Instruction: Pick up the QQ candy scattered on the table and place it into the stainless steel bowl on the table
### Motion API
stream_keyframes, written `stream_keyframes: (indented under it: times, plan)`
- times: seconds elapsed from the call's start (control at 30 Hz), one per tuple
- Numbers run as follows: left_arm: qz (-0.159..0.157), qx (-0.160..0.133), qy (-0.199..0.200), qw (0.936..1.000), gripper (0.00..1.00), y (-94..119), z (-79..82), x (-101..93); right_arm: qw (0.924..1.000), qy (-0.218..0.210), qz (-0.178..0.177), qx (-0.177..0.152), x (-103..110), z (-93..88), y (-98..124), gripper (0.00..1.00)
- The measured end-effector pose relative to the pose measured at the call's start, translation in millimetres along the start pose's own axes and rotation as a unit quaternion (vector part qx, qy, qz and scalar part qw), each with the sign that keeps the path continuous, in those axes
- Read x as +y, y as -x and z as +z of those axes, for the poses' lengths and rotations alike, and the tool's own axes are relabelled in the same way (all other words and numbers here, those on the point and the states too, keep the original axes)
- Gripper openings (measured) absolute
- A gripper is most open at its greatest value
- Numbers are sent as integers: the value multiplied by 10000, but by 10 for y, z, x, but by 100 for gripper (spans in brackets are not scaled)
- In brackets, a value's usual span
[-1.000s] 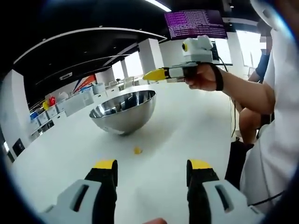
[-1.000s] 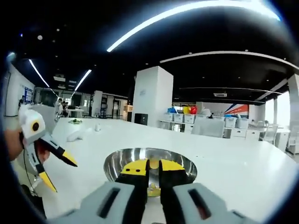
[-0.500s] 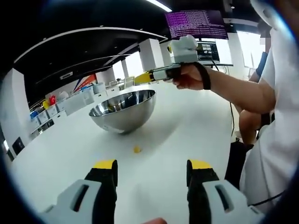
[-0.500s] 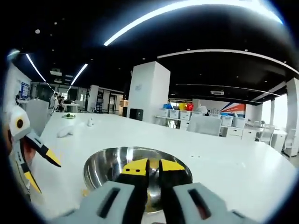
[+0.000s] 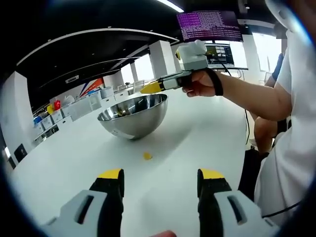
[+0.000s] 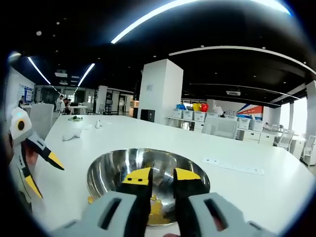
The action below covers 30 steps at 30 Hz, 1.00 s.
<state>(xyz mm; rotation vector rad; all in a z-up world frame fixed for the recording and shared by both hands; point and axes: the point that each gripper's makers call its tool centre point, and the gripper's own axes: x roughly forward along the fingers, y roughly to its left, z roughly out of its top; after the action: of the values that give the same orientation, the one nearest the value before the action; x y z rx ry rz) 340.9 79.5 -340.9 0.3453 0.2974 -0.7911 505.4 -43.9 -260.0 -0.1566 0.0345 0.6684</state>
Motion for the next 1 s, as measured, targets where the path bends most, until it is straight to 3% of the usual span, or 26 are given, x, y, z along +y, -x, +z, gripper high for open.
stream_keyframes:
  times: [0.2,0.4,0.57,1.0]
  plan:
    - [-14,3,3,10000,60,-11,-6,-7,9998,19,90,-164,57,130,167,18]
    - [-34,-9,-8,10000,60,-18,4,-16,9992,240,286,-169,203,129,297,19]
    - [-27,-18,4,10000,60,-20,3,-16,9972,144,717,-139,419,133,445,20]
    - [39,49,-21,10000,60,28,-32,20,9878,493,1470,108,1099,-129,585,20]
